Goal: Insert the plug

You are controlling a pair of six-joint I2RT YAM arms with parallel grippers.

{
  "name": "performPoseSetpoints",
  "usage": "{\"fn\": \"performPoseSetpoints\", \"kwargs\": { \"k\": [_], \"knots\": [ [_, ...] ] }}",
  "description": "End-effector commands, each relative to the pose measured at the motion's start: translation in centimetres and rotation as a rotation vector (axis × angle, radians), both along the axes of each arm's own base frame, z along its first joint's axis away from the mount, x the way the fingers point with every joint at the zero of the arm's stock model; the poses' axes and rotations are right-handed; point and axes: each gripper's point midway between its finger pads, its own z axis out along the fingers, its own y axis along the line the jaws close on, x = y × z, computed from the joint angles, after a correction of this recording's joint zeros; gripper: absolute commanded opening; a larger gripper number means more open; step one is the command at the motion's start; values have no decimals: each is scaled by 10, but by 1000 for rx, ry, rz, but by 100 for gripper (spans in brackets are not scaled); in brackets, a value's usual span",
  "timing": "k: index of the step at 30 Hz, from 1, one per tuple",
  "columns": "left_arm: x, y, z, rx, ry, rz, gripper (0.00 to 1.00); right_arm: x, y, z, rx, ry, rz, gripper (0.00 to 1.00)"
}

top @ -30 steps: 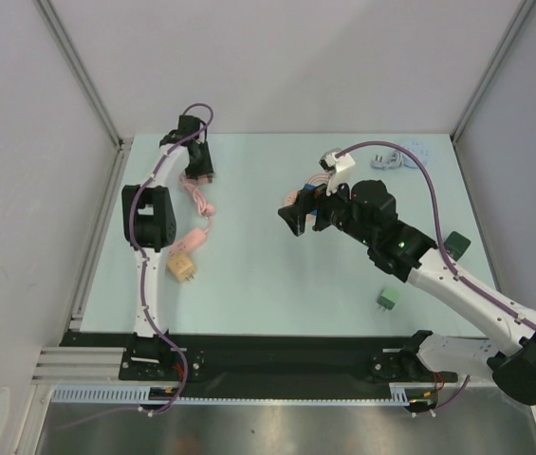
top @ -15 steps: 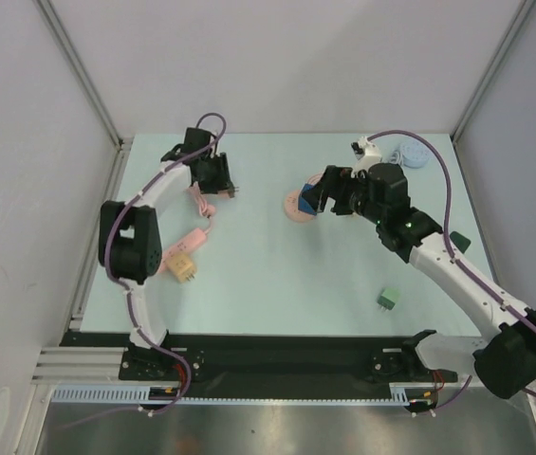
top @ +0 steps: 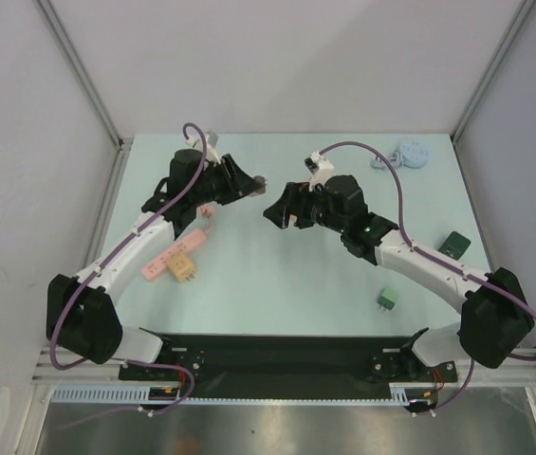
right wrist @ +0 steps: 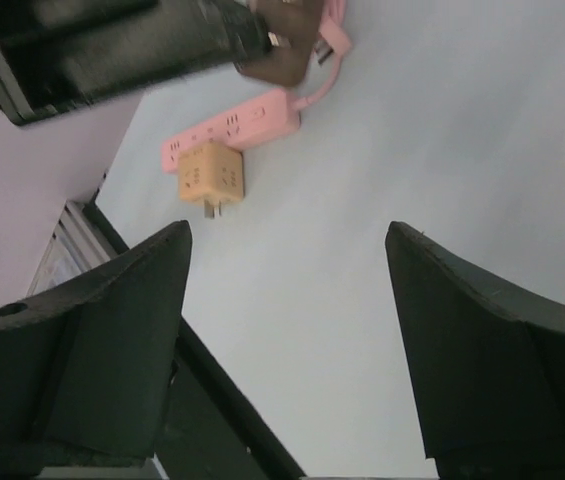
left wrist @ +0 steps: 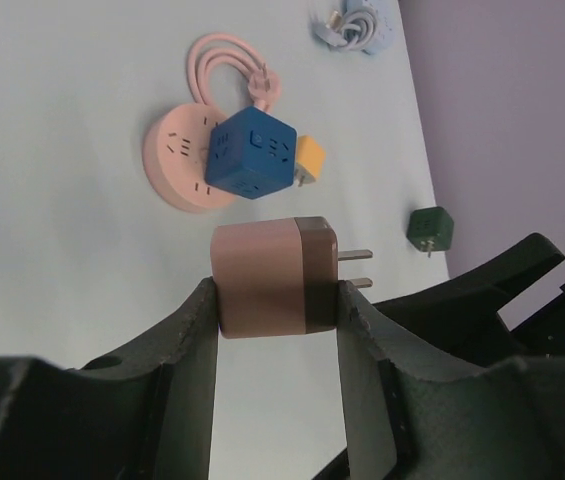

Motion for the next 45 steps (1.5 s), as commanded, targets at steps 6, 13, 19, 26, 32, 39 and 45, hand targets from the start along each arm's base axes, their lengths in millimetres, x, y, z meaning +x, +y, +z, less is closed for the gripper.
{"fn": "performPoseSetpoints", "kwargs": {
  "k": [6,13,19,26,32,39,45],
  "knots": [
    [-25,-18,37,-201,-11,-5,0,17,24,46,142,-275,-8,75],
    [-36,-19,50,-357,14,23,0,23,32,52,139,-327,-77,73],
    [-41,-21,50,-375,26,24,1,33,26,64,180,-381,-154,55],
    [-45,-21,51,-395,30,18,0,37,29,60,202,-372,-148,18],
    [-48,-26,58,-425,29,-14,4,33,31,66,255,-399,-115,0],
    [-47,-24,63,-434,21,0,52,29,36,69,239,-457,-96,0],
    [-49,-21,70,-367,-46,-23,77,24,29,72,247,-461,-100,0]
  ]
}}
